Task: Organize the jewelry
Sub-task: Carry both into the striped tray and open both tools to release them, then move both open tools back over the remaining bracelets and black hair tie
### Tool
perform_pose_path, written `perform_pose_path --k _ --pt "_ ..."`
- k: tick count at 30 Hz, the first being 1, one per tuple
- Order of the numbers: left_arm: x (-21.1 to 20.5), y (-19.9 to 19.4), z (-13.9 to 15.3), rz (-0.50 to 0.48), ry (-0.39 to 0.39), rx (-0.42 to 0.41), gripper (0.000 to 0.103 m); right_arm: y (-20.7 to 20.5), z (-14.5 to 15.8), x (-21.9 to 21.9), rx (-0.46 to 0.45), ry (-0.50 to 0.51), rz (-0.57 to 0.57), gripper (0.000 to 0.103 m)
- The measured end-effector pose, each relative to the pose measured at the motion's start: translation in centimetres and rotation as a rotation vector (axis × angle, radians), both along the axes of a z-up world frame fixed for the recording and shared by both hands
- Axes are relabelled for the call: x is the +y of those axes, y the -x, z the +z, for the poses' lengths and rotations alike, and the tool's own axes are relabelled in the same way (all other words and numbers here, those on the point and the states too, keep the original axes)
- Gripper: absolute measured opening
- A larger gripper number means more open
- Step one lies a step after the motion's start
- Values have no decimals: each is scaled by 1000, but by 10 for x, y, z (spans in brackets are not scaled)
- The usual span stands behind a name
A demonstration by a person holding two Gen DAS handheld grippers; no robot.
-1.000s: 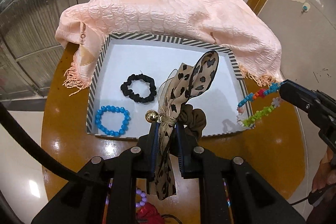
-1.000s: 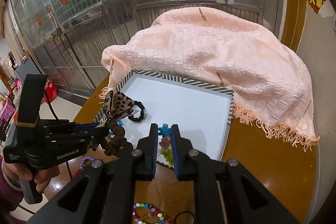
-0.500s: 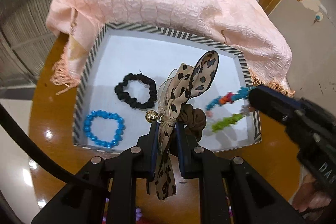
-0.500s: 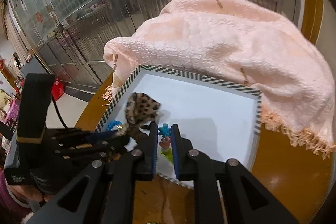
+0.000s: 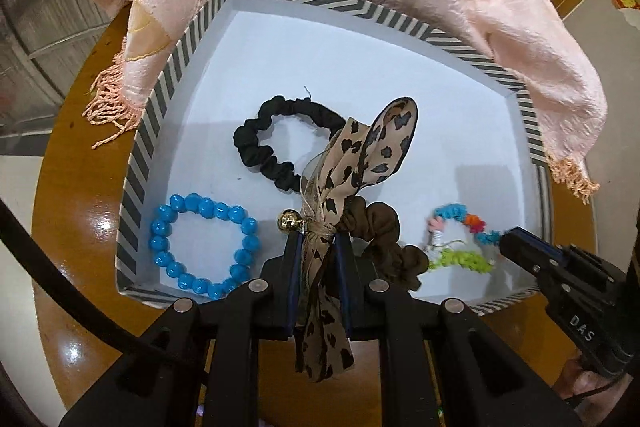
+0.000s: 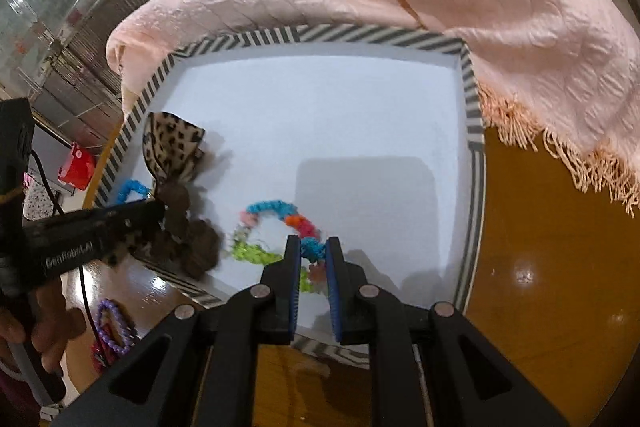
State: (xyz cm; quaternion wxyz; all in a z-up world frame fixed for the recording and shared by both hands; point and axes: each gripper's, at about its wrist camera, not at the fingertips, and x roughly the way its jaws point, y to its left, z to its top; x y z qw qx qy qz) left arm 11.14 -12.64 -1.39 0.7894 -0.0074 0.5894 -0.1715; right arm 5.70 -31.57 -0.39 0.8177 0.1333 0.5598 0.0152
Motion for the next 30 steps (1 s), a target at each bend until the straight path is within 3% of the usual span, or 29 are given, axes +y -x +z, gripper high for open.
perform_pose_path --k 2,4,6,8,13,16,27,30 --pt "-1 1 1 5 -16 -13 2 0 -4 -1 14 15 -1 14" --pt "0 3 4 16 -17 -24 3 1 -6 -2 27 39 -11 24" --pt "1 6 9 7 -3 -34 17 3 -4 -3 27 29 -17 29" --pt "4 5 12 2 16 -36 22 8 2 -2 16 16 -16 32" --pt "13 14 29 12 25 -75 23 23 25 4 -18 18 -12 45" --pt "17 26 42 2 -8 -117 23 35 38 8 -43 14 -14 49" --pt "22 78 66 -61 -29 -195 23 87 74 27 -113 83 18 50" --pt "30 94 67 -73 -12 -190 23 110 78 22 -117 124 12 57"
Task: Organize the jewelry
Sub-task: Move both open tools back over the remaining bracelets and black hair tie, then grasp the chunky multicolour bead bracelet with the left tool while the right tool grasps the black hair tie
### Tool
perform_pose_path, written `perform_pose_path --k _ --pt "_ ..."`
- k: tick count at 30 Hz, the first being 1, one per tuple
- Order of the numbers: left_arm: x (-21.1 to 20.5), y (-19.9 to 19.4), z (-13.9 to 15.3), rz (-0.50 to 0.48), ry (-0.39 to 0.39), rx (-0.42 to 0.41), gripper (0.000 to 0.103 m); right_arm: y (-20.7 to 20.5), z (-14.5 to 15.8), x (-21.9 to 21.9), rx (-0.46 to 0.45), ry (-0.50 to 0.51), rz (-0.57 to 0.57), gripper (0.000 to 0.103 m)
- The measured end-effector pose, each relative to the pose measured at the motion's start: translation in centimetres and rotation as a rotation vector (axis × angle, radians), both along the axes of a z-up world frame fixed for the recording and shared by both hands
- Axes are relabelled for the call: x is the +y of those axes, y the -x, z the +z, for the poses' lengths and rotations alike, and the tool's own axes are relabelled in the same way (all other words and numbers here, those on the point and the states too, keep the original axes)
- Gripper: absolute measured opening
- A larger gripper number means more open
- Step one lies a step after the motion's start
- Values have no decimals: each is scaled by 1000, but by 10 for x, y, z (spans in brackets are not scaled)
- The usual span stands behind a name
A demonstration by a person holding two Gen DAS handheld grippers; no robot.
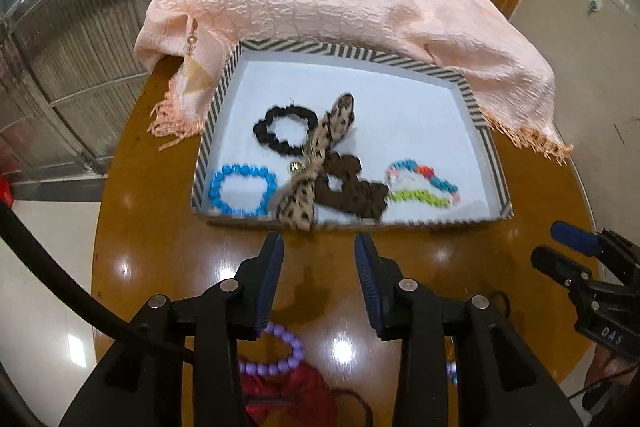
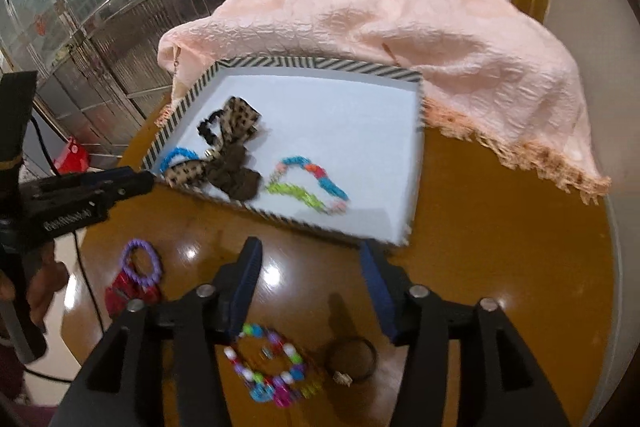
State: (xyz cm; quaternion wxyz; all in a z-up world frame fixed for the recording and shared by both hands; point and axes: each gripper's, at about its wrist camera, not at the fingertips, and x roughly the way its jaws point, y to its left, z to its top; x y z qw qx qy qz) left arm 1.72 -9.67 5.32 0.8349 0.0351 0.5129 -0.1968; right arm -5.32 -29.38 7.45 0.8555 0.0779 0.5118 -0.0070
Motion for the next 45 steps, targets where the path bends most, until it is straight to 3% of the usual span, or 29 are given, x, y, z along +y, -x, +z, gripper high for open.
perform_pose_path --k 12,18,26,32,37,41,45 --pt "-1 51 -26 -87 8 86 23 73 -34 -14 88 50 -59 57" --pt "-10 66 -36 -122 9 124 23 86 -46 -5 86 -26 -45 55" --pt "-15 72 -40 -140 22 147 23 82 -56 1 94 46 -28 43" --pt "-33 80 -60 -184 -21 184 23 73 -78 -24 135 48 -69 30" --pt "-48 84 -68 -216 -36 195 23 66 -88 -20 147 77 -26 26" --pt "-59 84 -72 -227 -51 198 23 59 -90 -14 138 146 7 8" --pt "-72 83 -76 -240 -69 196 23 57 -89 -17 149 144 12 3"
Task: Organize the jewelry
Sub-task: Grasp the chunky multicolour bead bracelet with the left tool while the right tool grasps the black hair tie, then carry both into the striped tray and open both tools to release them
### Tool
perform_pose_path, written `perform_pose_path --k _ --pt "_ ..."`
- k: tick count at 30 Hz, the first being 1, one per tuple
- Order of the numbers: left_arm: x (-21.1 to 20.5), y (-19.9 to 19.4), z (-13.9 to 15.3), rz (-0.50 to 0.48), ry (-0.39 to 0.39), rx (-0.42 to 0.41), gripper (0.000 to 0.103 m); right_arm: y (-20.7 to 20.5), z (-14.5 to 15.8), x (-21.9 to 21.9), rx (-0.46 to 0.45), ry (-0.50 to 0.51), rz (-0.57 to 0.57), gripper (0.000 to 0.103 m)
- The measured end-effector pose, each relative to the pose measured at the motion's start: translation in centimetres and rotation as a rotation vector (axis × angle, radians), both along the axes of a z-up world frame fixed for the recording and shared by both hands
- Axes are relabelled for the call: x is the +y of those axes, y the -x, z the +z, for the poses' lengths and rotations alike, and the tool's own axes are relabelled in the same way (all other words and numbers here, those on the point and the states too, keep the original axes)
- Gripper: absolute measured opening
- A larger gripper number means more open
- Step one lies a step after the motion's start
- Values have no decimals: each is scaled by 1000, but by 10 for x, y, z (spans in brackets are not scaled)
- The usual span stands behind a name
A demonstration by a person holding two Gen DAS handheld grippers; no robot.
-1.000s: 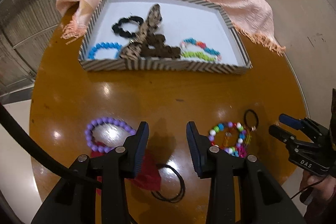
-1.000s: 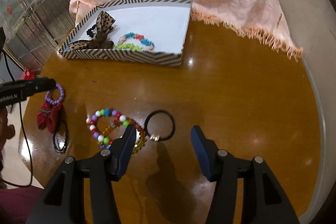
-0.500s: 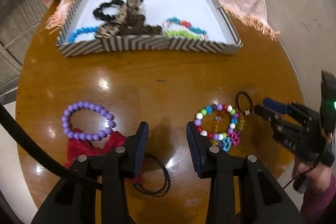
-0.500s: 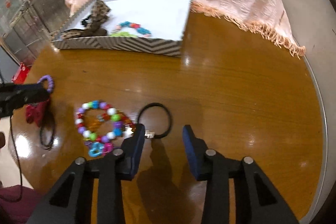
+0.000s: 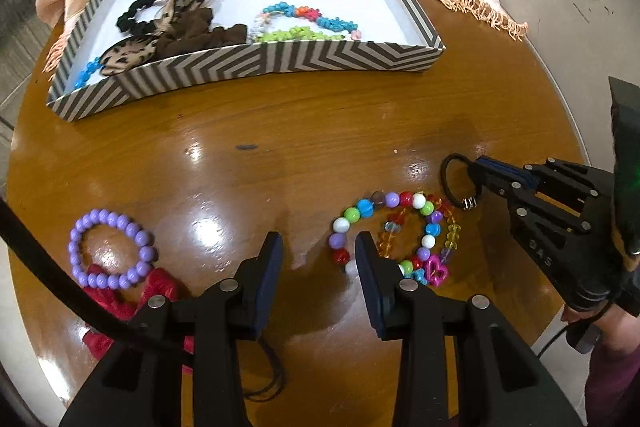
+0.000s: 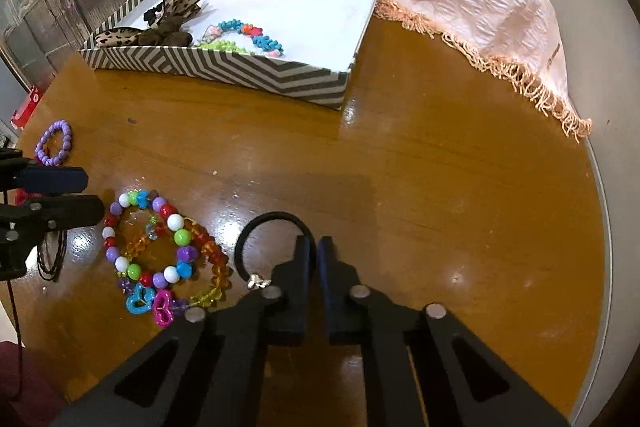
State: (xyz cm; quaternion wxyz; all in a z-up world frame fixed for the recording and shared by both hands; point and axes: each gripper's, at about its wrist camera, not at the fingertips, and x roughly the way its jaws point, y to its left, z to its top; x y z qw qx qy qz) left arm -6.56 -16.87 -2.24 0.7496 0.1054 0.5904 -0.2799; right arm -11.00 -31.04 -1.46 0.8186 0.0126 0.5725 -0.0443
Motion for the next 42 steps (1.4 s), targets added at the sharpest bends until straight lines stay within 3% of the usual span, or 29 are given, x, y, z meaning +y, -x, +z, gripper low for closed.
perform_pose_path --k 8,9,11,15,22,27,34,42 --pt "-20 4 -8 -64 -18 -18 22 5 1 -13 0 -67 -39 3" --pt "-21 5 -8 -76 -10 -22 11 5 1 -12 0 -66 -35 3" --pt "-24 5 -9 -92 -15 -35 0 4 1 -11 -5 -65 -27 3" --pt "-17 -2 -8 -87 30 18 0 4 1 -12 -12 -84 -40 3" --pt "0 -5 33 -92 135 -3 0 5 32 -14 -92 -105 -60 3" --pt "9 -9 70 -99 177 -64 0 2 51 -13 -130 -121 -61 3" --pt "27 -31 107 -68 192 -141 0 -3 70 -9 -176 -130 -60 3" --pt "34 -55 128 -17 158 -216 0 -15 80 -4 -196 -142 -53 3"
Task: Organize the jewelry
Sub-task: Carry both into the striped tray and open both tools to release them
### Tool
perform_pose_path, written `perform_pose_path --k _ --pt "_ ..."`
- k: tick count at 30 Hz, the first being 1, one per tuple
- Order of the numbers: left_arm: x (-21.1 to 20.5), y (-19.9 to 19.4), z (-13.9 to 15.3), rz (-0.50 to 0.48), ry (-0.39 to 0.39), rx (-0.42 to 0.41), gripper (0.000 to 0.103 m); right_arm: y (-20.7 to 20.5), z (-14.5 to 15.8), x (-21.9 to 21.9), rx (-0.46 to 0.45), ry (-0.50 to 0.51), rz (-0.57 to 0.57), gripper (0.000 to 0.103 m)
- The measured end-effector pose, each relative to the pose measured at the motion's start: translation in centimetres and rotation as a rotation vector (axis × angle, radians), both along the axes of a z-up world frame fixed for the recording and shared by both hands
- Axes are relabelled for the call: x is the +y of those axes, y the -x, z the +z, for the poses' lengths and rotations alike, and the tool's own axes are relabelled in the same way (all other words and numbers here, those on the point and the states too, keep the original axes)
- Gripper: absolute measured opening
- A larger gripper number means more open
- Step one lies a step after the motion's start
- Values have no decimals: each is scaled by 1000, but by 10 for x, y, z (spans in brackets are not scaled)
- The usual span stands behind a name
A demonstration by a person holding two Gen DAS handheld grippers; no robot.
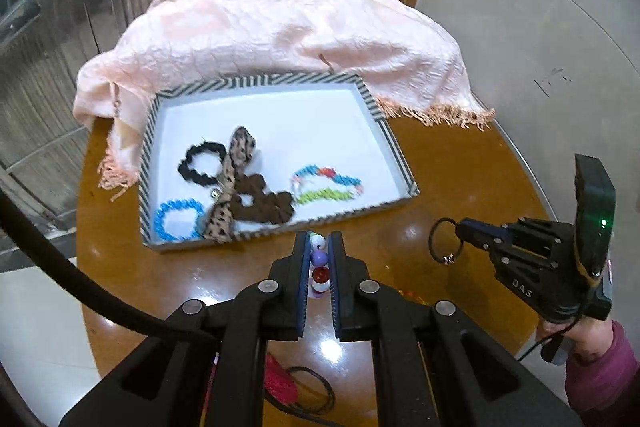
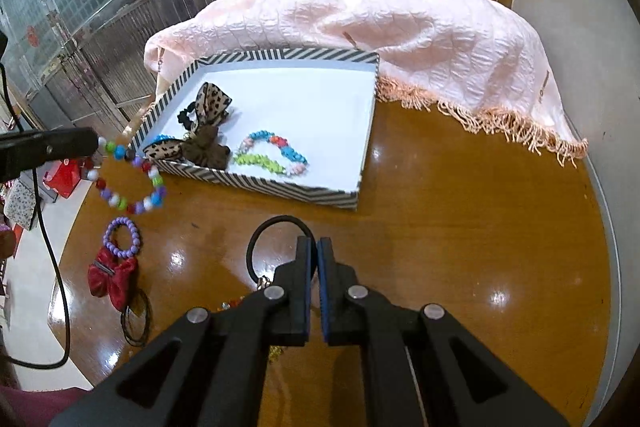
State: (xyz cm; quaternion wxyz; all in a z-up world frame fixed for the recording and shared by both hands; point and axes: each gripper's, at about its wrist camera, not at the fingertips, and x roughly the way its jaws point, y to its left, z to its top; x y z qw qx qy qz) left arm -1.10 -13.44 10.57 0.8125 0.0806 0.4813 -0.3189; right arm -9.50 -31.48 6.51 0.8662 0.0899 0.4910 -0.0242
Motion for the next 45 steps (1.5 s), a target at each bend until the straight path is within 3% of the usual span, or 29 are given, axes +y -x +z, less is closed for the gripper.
perform_pose_path --k 16,30,37,45 --pt "-23 -37 3 20 -51 -54 0 -36 8 -4 -10 19 13 3" --pt "-49 -92 -7 39 -74 -28 0 -87 -2 -14 -1 -2 16 3" --pt "-71 -118 -24 58 -48 33 0 -118 -25 -17 41 -28 18 3" --pt "-71 -141 -73 130 -80 123 0 -150 -58 -30 100 -47 -7 3"
